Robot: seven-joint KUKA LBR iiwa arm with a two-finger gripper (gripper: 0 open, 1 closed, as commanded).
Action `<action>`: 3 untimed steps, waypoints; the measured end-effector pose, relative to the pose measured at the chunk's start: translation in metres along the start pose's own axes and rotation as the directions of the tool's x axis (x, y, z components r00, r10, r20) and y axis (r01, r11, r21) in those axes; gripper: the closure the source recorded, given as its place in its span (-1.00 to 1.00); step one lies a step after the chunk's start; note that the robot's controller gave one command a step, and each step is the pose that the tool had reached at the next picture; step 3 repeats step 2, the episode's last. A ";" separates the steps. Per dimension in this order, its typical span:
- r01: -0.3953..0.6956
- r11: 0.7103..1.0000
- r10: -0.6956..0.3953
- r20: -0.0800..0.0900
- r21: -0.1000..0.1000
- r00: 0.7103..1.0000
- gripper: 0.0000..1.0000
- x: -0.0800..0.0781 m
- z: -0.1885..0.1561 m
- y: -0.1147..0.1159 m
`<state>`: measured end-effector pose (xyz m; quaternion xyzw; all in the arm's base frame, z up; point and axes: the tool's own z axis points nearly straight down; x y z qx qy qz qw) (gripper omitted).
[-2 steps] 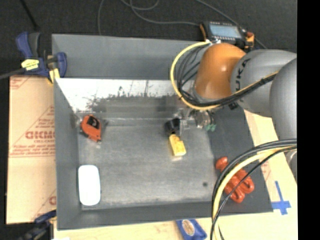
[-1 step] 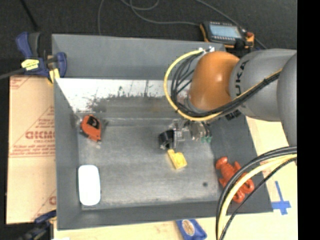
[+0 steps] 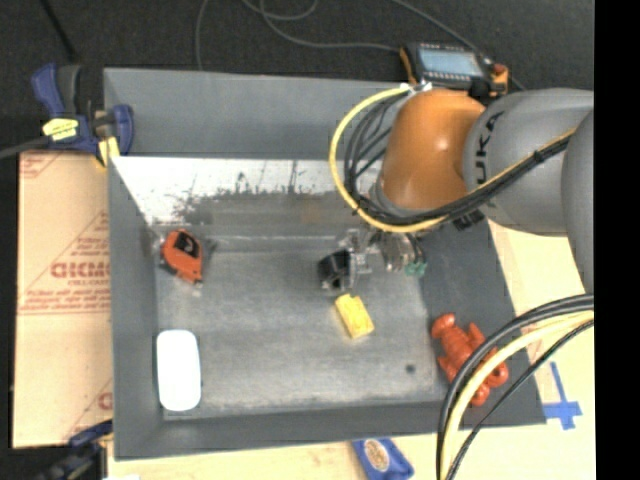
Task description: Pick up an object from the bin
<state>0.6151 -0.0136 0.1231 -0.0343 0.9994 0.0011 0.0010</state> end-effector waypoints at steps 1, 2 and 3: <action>-0.014 1.000 0.014 -0.003 0.002 1.000 1.00 0.010 -0.039 -0.032; -0.008 1.000 0.008 -0.003 0.006 1.000 1.00 0.017 -0.094 -0.001; -0.008 1.000 0.008 -0.003 0.006 1.000 1.00 0.017 -0.094 -0.001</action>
Offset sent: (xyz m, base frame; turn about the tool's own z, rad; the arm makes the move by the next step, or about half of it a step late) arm -0.0225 0.0276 0.1182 -0.0089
